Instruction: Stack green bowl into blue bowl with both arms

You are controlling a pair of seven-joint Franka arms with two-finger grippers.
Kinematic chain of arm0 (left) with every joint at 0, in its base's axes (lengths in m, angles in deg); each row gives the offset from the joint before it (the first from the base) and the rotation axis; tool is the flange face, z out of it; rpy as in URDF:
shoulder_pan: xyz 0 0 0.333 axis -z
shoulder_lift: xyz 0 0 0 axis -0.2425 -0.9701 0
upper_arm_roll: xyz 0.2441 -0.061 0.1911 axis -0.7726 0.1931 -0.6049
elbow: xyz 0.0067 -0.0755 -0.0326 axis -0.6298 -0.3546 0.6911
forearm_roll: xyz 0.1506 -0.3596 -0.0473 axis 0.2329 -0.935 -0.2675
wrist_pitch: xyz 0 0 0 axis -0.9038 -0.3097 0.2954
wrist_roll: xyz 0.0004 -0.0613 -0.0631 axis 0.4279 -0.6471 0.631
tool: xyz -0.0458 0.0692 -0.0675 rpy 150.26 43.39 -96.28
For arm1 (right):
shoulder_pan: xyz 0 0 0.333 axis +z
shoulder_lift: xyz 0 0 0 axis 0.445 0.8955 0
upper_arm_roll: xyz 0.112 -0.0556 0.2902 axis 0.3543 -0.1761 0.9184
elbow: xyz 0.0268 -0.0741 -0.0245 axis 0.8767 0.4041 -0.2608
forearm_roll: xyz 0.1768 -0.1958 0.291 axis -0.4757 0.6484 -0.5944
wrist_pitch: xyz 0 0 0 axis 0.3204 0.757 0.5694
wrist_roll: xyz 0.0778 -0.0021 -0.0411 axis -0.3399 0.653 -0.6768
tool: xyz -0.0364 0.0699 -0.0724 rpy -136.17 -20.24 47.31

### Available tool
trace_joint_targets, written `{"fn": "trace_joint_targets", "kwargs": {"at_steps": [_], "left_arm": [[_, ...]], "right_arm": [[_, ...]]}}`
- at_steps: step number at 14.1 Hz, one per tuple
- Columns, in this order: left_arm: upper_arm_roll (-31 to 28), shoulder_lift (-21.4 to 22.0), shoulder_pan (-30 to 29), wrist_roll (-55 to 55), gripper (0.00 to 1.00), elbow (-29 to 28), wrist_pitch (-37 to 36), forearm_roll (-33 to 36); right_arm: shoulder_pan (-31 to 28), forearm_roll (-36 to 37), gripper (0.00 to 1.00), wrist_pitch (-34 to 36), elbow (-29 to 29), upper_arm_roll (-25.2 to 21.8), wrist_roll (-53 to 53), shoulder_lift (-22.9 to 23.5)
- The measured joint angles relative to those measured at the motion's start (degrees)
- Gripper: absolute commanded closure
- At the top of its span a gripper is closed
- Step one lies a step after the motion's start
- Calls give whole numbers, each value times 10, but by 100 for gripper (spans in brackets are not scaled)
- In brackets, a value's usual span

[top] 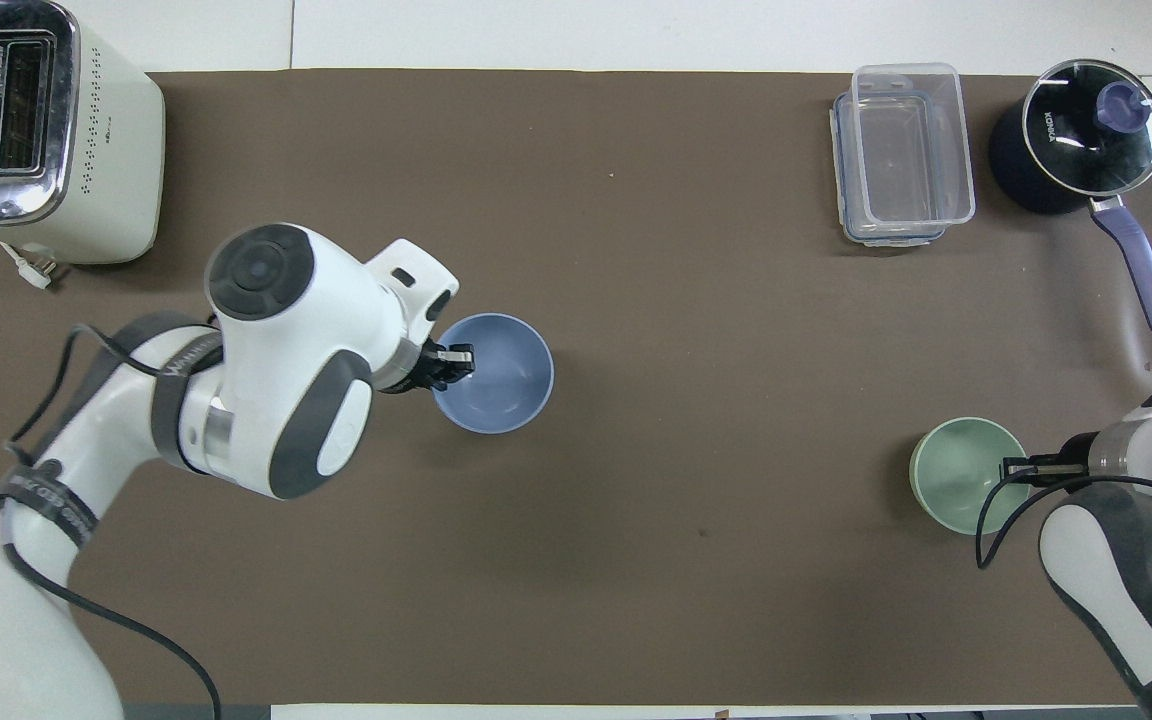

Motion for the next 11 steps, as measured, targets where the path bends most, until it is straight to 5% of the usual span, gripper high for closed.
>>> {"fn": "trace_joint_targets", "kwargs": {"at_steps": [5,10,11], "left_arm": [[-1,-2,39,-2,100,-60,110,-1],[-1,3,62,-9,100,-87,165,-1],[-1,3,67,-9,60,-89,170,-1]], "right_arm": [[1,-4,100,2,-6,2,-2,-10],[46,-48,100,108,-99,7,31,-16],[69,-48,100,125,-114,8,62,-20]]}}
